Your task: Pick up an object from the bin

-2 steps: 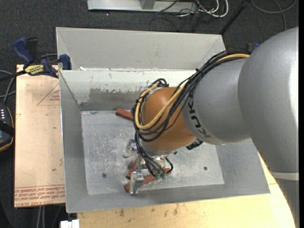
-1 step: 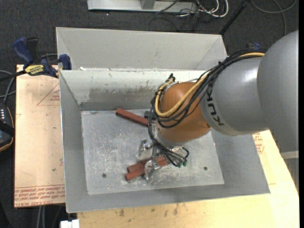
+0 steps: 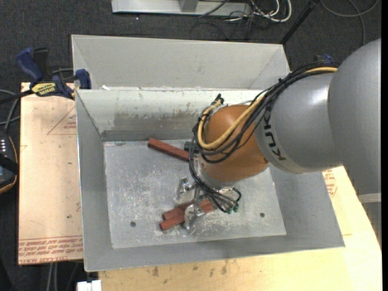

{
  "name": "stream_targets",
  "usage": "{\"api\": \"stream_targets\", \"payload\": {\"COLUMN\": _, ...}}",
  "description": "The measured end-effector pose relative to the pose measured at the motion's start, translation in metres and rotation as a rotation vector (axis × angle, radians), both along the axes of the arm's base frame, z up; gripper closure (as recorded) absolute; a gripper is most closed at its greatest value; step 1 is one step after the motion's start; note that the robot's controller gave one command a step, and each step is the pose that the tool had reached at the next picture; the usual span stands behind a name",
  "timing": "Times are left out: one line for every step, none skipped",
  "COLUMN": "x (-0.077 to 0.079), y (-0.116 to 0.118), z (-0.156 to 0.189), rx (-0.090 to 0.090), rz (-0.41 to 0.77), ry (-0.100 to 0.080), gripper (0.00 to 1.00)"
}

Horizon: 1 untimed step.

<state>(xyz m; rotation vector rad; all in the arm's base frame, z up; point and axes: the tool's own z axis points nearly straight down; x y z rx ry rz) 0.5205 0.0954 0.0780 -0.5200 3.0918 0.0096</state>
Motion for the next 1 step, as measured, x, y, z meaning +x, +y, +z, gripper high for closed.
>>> {"api": "stream_targets", "payload": {"x": -0.0029, "y": -0.0047, "z": 0.1481, "rx": -0.005, "rz": -0.029, "ry": 0.002, "gripper": 1.0}}
